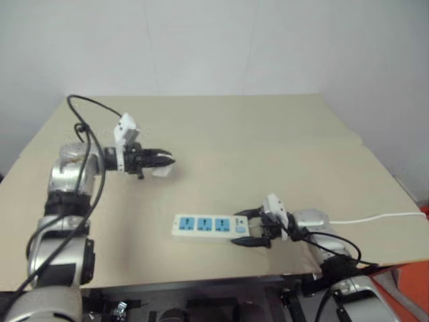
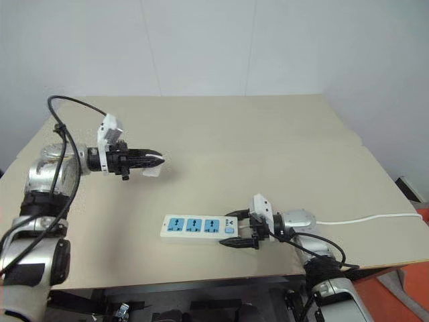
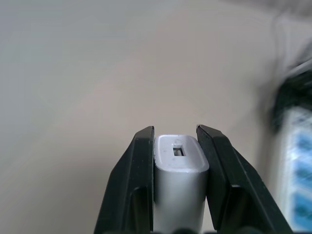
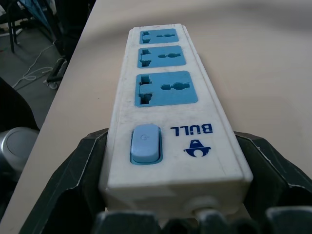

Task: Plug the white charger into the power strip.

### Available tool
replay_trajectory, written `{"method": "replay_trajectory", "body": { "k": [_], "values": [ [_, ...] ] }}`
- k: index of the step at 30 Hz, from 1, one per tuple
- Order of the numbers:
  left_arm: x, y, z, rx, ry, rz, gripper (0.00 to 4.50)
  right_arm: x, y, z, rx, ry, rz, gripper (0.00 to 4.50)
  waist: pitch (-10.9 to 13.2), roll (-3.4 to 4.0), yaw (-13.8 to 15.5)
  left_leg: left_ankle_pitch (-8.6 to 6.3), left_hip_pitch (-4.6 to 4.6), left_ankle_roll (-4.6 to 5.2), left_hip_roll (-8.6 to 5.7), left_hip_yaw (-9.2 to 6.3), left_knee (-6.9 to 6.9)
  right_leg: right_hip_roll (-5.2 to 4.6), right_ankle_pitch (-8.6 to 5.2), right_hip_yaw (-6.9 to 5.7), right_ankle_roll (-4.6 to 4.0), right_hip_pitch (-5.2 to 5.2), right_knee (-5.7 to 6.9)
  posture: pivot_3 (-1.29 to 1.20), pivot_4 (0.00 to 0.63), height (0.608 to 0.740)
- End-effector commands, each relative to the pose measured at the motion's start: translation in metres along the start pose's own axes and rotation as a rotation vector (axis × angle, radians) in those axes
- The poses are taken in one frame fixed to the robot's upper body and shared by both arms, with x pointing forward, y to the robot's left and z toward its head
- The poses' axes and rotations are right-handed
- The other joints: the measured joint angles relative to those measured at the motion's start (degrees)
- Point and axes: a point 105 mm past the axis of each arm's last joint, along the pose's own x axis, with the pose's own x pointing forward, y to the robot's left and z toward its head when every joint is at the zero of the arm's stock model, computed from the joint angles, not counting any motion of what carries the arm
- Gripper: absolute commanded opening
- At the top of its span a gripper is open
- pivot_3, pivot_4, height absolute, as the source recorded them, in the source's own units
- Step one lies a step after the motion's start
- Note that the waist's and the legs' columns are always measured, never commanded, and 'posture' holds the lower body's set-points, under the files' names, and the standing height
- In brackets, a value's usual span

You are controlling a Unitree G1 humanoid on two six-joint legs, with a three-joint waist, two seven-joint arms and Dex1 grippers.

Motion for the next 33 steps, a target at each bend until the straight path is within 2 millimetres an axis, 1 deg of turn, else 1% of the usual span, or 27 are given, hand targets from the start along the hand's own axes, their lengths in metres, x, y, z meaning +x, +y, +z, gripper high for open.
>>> {"method": "replay_trajectory", "body": {
  "k": [1,6,10,13,18,26,30,33],
  "values": [
    [0.005,-0.030,0.030,0.068,-0.196,-0.144,1.03,0.003,0.000,0.001,-0.026,0.008,0.016,3.44,0.0,0.01,-0.1,0.00,0.03,0.00,0.00,-0.01,0.00,0.00,0.00,0.03,0.00,0.01,0.01,0.00,0.150,0.740],
    [0.021,-0.061,0.022,0.091,-0.251,-0.258,1.03,0.004,-0.001,0.001,-0.029,0.013,0.022,3.44,0.0,0.01,-0.3,0.00,0.13,0.00,0.01,-0.09,0.00,0.02,0.00,0.08,0.00,0.05,0.05,0.00,0.150,0.740],
    [0.034,-0.078,0.010,0.127,-0.272,-0.319,1.03,0.007,-0.002,0.002,-0.029,0.009,0.027,3.44,0.0,0.01,-0.2,0.00,0.21,0.00,0.00,-0.09,0.00,0.02,0.00,0.09,0.00,0.13,0.05,0.00,0.150,0.740],
    [0.044,-0.086,0.002,0.154,-0.296,-0.332,1.03,0.011,-0.002,0.002,-0.029,0.008,0.035,3.44,0.0,0.01,-0.3,0.00,0.24,0.00,0.01,-0.06,0.00,0.03,0.00,0.12,0.00,0.14,0.05,0.00,0.150,0.740],
    [0.060,-0.096,-0.005,0.127,-0.362,-0.328,1.03,0.016,-0.002,0.003,-0.030,0.005,0.043,3.44,0.0,0.01,-0.3,0.00,0.24,0.01,0.03,-0.08,-0.01,0.06,0.00,0.15,-0.01,0.13,0.04,0.00,0.150,0.740],
    [0.066,-0.115,-0.026,0.101,-0.372,-0.363,1.03,0.016,-0.002,0.003,-0.030,0.006,0.047,3.44,0.0,0.02,-0.3,-0.01,0.26,0.01,0.04,-0.16,-0.04,0.06,0.00,0.17,-0.01,0.14,-0.17,0.00,0.150,0.740],
    [0.066,-0.119,-0.031,0.106,-0.372,-0.375,1.03,0.016,-0.001,0.003,-0.029,0.005,0.047,3.44,0.0,0.02,-0.3,-0.01,0.29,0.01,0.04,-0.16,-0.04,0.06,0.00,0.18,-0.01,0.15,-0.19,0.00,0.150,0.740],
    [0.065,-0.122,-0.040,0.134,-0.346,-0.409,1.03,0.016,-0.001,0.003,-0.028,0.005,0.046,3.44,0.0,0.02,-0.3,-0.01,0.29,0.01,0.03,-0.16,-0.04,0.06,0.00,0.19,-0.01,0.16,-0.19,0.00,0.150,0.740]
  ]
}}
